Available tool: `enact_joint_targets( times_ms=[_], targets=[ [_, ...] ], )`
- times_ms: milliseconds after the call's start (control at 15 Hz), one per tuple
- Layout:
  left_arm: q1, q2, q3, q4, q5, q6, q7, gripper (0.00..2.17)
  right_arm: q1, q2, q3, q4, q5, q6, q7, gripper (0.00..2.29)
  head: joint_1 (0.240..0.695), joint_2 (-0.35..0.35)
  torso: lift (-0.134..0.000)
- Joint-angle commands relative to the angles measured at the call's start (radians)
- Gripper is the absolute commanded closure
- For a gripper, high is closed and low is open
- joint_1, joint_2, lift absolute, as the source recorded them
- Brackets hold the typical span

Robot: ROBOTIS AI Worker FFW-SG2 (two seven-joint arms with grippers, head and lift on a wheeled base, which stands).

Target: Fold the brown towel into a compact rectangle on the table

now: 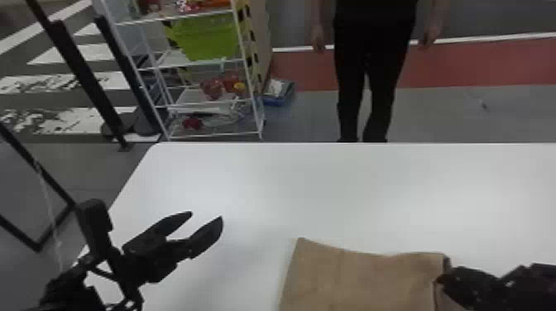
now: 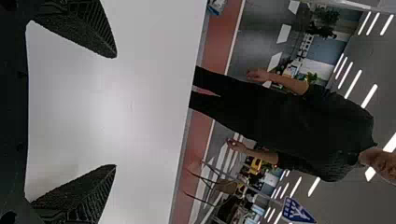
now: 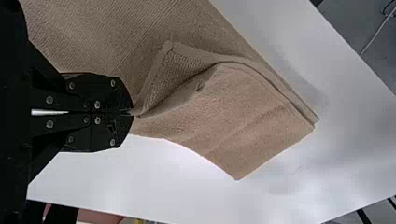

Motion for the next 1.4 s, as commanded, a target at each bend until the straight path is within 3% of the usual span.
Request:
enact_joint_targets(
  times_ms=[0, 200, 400, 600, 733, 933, 1200, 1333],
  targets=[
    [-0.004, -0.003, 0.002, 0.002, 0.000, 0.000, 0.000, 0.04, 0.039, -0.012, -0.066, -0.026, -0.016, -0.001, 0.002, 1.54, 0.695, 0.176, -0.123],
    [-0.010, -0.003, 0.006, 0.017, -0.002, -0.003, -0.008, 0.04, 0.056, 0.009, -0.051, 0.030, 0.006, -0.016, 0.004, 1.54, 0.695, 0.142, -0.123],
    [-0.010, -0.003, 0.017, 0.016, 0.000, 0.000, -0.014, 0.04, 0.056, 0.019, -0.053, 0.009, -0.008, -0.013, 0.014, 1.54, 0.695, 0.143, -0.123],
    [-0.010, -0.003, 0.025, 0.017, 0.000, 0.000, -0.019, 0.04, 0.157, 0.014, -0.172, -0.106, -0.054, -0.010, 0.020, 1.54, 0.695, 0.156, -0.123],
    [-0.012, -0.003, 0.025, 0.027, 0.000, -0.006, -0.020, 0.04, 0.196, 0.016, -0.234, -0.112, -0.074, -0.013, 0.024, 1.54, 0.695, 0.145, -0.123],
    [-0.012, -0.003, 0.023, 0.043, 0.002, -0.012, -0.023, 0.04, 0.199, 0.029, -0.212, -0.048, -0.033, -0.029, 0.010, 1.54, 0.695, 0.113, -0.123],
    [-0.004, -0.003, 0.037, 0.034, 0.002, -0.012, -0.026, 0.04, 0.194, 0.028, -0.197, -0.057, -0.044, -0.044, 0.013, 1.54, 0.695, 0.099, -0.123],
    [-0.004, -0.003, 0.040, 0.034, 0.000, -0.009, -0.025, 0.04, 0.285, 0.026, -0.326, -0.152, -0.137, -0.050, 0.020, 1.54, 0.695, 0.110, -0.123]
  ],
)
